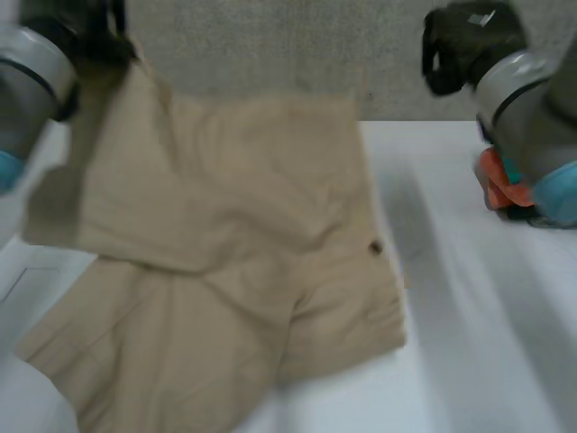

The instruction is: Fold the laundry.

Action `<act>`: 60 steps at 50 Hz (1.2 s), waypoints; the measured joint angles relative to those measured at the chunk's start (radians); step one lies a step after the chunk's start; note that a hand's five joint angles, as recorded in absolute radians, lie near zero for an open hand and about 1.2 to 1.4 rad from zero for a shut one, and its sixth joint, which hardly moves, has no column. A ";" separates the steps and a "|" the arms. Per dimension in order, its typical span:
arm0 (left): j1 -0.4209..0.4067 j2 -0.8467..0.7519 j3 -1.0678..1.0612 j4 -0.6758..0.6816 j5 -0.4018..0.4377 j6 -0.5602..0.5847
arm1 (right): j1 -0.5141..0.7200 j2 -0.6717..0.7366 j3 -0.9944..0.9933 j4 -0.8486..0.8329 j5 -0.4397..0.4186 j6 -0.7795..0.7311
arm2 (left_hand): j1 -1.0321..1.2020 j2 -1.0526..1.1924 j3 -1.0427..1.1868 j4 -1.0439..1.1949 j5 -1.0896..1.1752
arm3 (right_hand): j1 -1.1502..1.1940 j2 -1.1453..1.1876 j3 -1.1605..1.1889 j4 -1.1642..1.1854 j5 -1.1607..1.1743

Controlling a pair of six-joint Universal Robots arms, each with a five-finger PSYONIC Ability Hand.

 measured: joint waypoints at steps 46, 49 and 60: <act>-0.056 0.430 -1.042 -0.159 -0.002 0.148 | -0.011 -0.161 0.774 0.296 -0.578 -0.539 | -0.750 -0.786 -0.780 -0.786 -0.750 | -0.406 -0.446 -0.471 -0.473 -0.477; -0.054 0.468 -1.106 -0.179 0.019 0.139 | -0.007 -0.156 0.835 0.211 -0.611 -0.554 | -0.739 -0.771 -0.764 -0.769 -0.734 | -0.471 -0.507 -0.533 -0.537 -0.548; -0.050 0.570 -1.215 -0.234 0.070 0.107 | 0.031 -0.116 0.944 -0.092 -0.620 -0.545 | -0.727 -0.760 -0.752 -0.759 -0.722 | -0.559 -0.606 -0.626 -0.628 -0.647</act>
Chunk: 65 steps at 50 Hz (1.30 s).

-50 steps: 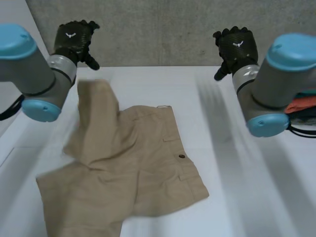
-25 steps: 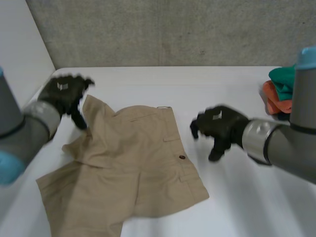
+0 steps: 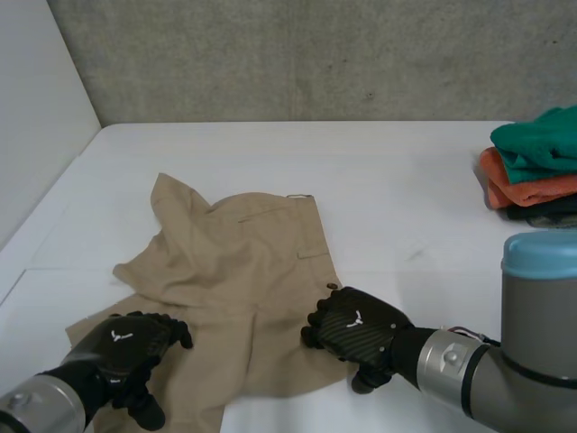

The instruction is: Fold the laundry.

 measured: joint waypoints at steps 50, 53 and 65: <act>-0.159 -0.186 0.061 0.267 -0.209 0.219 | 0.040 -0.070 -0.143 -0.055 0.338 0.219 | 0.699 0.758 0.748 0.755 0.739 | 0.531 0.609 0.620 0.627 0.628; -0.151 -0.158 0.129 0.256 -0.213 0.220 | 0.003 -0.112 -0.166 0.037 0.330 0.170 | 0.699 0.758 0.748 0.756 0.739 | 0.531 0.609 0.620 0.627 0.628; -0.091 -0.110 0.355 0.175 -0.109 0.187 | -0.125 -0.306 -0.336 0.434 0.293 0.093 | 0.708 0.759 0.751 0.759 0.750 | 0.531 0.609 0.623 0.627 0.637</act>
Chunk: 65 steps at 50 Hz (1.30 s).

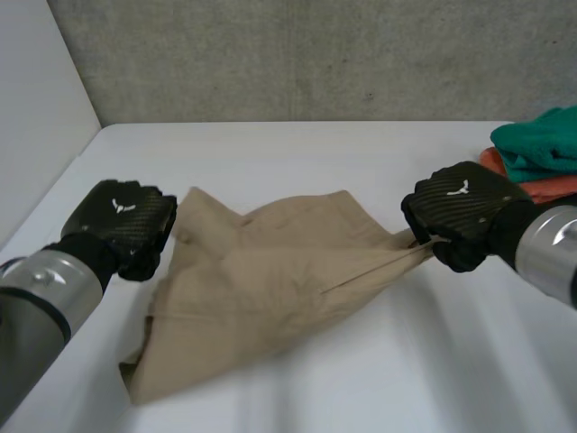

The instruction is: Fold the laundry.

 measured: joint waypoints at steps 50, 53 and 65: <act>-0.146 -0.273 -0.125 0.113 0.022 -0.074 | 0.073 0.308 -0.137 -0.054 0.121 0.093 | -0.556 -0.619 -0.610 -0.621 -0.626 | 0.000 0.000 0.000 0.000 0.005; -0.165 -0.315 -0.102 0.132 -0.009 -0.052 | 0.070 0.300 -0.130 -0.055 0.115 0.100 | -0.489 -0.554 -0.546 -0.559 -0.558 | 0.000 0.000 0.000 0.000 0.005; -0.218 -0.440 -0.031 0.202 -0.074 0.025 | 0.043 0.302 -0.099 -0.067 0.099 0.107 | 0.003 -0.025 -0.023 -0.022 -0.030 | 0.000 0.000 0.000 0.000 0.005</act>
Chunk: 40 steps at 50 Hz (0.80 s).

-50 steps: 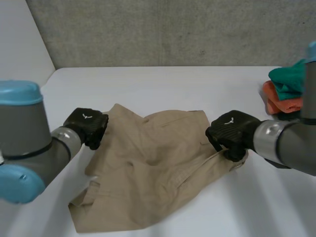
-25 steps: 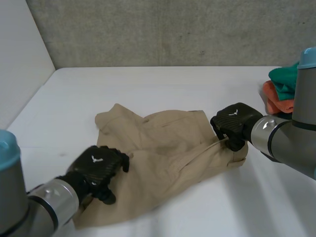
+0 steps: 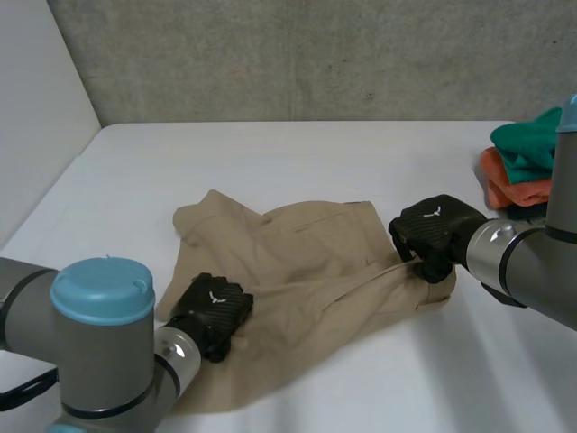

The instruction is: Fold the laundry.

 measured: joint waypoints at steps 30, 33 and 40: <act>0.148 0.045 0.316 -0.052 0.104 -0.011 | 0.015 0.113 -0.174 -0.135 0.000 -0.019 | 0.000 0.025 0.026 0.023 0.008 | 0.000 0.000 0.000 0.000 0.000; 0.167 0.011 0.490 -0.028 0.116 -0.005 | 0.019 0.129 -0.273 -0.290 0.023 0.018 | 0.000 0.025 0.026 0.023 0.008 | 0.000 0.000 0.000 0.001 0.000; 0.189 0.033 0.846 0.103 0.140 -0.061 | 0.018 0.083 -0.441 -0.700 0.116 0.163 | 0.000 0.025 0.026 0.023 0.008 | 0.000 0.000 0.004 0.001 0.000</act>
